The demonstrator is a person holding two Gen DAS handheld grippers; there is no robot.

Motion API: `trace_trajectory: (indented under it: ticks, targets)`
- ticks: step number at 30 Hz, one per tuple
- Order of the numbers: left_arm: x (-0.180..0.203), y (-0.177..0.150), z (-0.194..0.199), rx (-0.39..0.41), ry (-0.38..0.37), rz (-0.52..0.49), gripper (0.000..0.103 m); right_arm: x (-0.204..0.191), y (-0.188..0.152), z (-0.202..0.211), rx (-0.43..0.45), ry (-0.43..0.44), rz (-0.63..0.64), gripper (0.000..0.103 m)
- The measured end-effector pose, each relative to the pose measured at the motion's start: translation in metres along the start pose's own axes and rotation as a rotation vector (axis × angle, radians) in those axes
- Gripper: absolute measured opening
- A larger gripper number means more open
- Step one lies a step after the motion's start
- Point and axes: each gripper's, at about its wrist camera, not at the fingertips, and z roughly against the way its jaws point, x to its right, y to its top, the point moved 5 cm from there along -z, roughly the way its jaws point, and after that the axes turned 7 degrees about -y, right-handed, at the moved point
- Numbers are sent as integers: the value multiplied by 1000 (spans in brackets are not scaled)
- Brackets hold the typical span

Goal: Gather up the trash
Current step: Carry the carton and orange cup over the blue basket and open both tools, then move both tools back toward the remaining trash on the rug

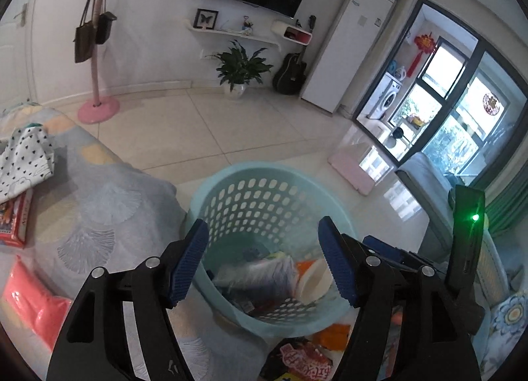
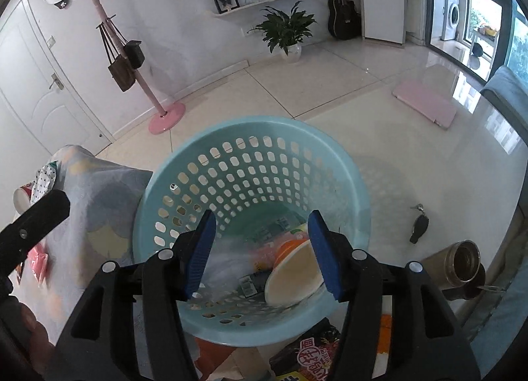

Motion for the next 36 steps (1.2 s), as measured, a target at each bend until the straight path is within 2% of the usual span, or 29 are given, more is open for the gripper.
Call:
trace_trajectory:
  ticks: [9,14,18,22,30,35,36]
  targets:
    - [-3,10,34,63,8,-15,67,-11,0,16,28,25,17,55]
    - [-10,21,72,141,19,-1,67,-31,1,29,52,54,42,55]
    - [-19,23,100,192,37,10,67,-53,0,41,73,99,65,55]
    - [-33,26,132,246,87,18,67,-85,-3,57,102,170,109,55]
    - [-88,28,194,338,198,96,68,-168,-20,90,162,315,285,59]
    - [-142,24,222,361,235,226,68,-221,-39,91,151,380,386,61]
    - [-154,25,224,356,237,259,73,-229,-44,89,145,391,399,61]
